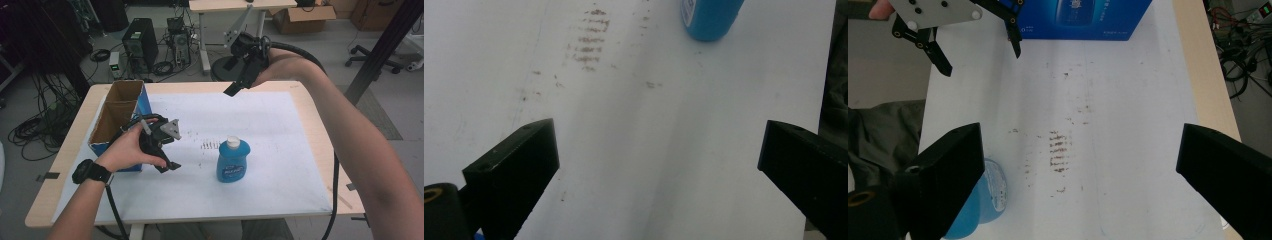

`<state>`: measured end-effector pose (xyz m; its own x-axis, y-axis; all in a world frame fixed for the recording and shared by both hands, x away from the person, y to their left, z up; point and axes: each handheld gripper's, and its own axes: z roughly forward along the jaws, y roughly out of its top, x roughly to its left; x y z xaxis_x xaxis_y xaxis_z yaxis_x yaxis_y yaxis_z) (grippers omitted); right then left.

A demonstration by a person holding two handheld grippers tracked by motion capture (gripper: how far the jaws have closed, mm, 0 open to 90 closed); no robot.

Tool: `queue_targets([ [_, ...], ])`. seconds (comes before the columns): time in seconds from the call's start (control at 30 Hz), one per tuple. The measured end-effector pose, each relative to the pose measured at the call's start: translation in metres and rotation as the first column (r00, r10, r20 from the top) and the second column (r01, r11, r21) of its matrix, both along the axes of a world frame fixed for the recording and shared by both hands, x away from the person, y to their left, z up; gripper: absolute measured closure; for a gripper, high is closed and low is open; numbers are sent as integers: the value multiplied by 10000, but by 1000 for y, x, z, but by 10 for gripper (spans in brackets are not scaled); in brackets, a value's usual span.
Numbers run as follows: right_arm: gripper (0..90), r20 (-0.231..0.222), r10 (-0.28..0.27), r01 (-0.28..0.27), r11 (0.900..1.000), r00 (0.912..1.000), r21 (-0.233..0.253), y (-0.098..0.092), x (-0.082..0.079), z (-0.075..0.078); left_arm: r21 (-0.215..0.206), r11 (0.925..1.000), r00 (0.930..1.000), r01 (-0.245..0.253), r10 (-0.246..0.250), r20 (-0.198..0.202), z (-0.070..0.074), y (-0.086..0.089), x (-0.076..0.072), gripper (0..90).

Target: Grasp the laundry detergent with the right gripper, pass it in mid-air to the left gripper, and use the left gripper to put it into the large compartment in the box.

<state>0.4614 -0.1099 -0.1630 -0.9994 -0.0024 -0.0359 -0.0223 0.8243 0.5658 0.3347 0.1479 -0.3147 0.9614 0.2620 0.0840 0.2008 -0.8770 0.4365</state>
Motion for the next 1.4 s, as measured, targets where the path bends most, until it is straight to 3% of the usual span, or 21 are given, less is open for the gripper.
queue_targets([
  [0.23, 46, 58, 58, -59, 9999, 10000, 105, -5, -1, 1, 66, 10000, 10000, -21, 22, -66, 0, 0, 0, 35],
  [0.67, 34, 68, 171, -178, 9935, 9998, 1126, -30, -5, 5, -5, 10000, 10000, -59, 59, -65, 0, 0, 1, 36],
  [0.77, 34, 74, 174, -183, 9883, 9998, 1517, -42, -8, 5, -12, 10000, 10000, -75, 74, -17, 1, 1, 0, 35],
  [0.97, 31, 108, 103, -122, 9825, 9999, 1859, -56, -12, 2, -13, 9999, 9999, -133, 133, -31, 2, 1, -2, 36],
  [1.4, 23, -142, -133, 165, 9645, 9998, 2637, -96, -23, -26, -63, 9998, 9999, -165, 165, 5, 1, -2, -4, 35],
])
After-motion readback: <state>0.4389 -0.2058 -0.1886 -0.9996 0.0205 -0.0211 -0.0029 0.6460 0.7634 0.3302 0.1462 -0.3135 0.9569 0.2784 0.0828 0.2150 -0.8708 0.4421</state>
